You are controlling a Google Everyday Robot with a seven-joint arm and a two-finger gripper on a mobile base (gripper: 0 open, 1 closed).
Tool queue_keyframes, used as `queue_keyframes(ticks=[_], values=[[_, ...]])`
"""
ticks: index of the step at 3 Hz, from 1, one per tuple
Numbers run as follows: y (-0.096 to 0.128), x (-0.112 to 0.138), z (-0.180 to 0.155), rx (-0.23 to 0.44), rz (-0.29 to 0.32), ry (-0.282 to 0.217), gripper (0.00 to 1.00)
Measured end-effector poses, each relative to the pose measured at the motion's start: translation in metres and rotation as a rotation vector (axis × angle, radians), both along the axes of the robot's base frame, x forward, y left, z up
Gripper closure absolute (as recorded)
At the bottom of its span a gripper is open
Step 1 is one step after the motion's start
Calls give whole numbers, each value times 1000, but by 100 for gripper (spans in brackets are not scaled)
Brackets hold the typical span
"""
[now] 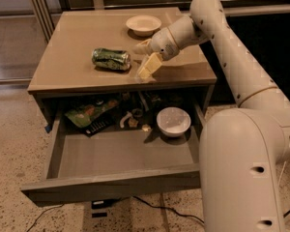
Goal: Place green can into top drawer
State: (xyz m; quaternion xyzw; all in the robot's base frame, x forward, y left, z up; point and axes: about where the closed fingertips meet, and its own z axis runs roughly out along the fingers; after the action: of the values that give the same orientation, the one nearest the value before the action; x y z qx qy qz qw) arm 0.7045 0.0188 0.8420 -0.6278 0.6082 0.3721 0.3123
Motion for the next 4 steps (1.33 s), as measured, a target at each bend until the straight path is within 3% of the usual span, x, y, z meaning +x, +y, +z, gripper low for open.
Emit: queue_keyframes(ticks=[2, 3, 4], values=[[43, -8, -11, -5, 100, 15, 0], [43, -8, -11, -5, 99, 15, 0], [43, -8, -11, -5, 99, 15, 19]])
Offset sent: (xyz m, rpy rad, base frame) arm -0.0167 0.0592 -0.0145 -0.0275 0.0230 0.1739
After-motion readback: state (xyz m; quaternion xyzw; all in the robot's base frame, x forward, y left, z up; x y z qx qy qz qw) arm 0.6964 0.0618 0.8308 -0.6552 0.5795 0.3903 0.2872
